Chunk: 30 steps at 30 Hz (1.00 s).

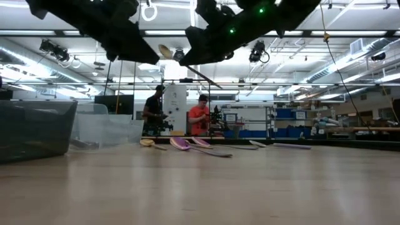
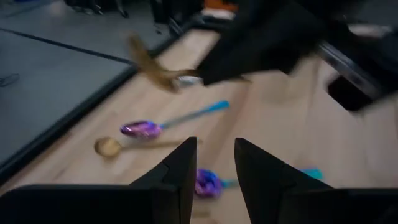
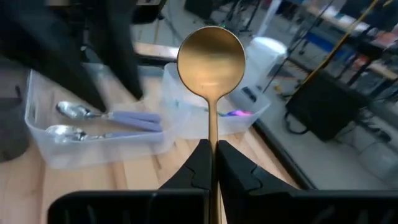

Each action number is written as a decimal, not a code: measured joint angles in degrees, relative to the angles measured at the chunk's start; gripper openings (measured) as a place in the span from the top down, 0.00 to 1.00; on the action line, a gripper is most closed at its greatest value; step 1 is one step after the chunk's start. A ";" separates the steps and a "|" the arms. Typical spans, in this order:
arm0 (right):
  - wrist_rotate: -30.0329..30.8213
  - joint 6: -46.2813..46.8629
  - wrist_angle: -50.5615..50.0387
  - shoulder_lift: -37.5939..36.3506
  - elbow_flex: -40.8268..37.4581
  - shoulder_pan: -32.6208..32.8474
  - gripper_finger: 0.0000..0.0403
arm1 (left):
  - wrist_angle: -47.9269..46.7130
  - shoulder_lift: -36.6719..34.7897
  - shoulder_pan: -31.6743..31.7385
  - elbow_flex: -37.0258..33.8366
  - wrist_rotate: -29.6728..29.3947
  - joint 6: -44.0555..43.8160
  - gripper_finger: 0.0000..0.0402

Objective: Sort silverware by color (type)
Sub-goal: Put the gold spoon into the black bin

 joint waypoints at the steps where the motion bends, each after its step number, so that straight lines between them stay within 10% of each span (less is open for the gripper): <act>1: 1.17 -0.70 1.78 0.00 -0.55 0.39 0.95 | 1.04 0.03 0.65 -0.01 -0.28 -0.02 0.71; 18: 1.72 -4.07 11.06 0.00 -1.50 2.04 0.95 | 13.90 0.13 5.98 -0.06 5.09 -0.05 0.48; 30: 1.10 -5.32 11.98 0.00 -1.47 2.28 0.95 | 21.84 2.82 6.36 -0.10 7.19 2.51 0.58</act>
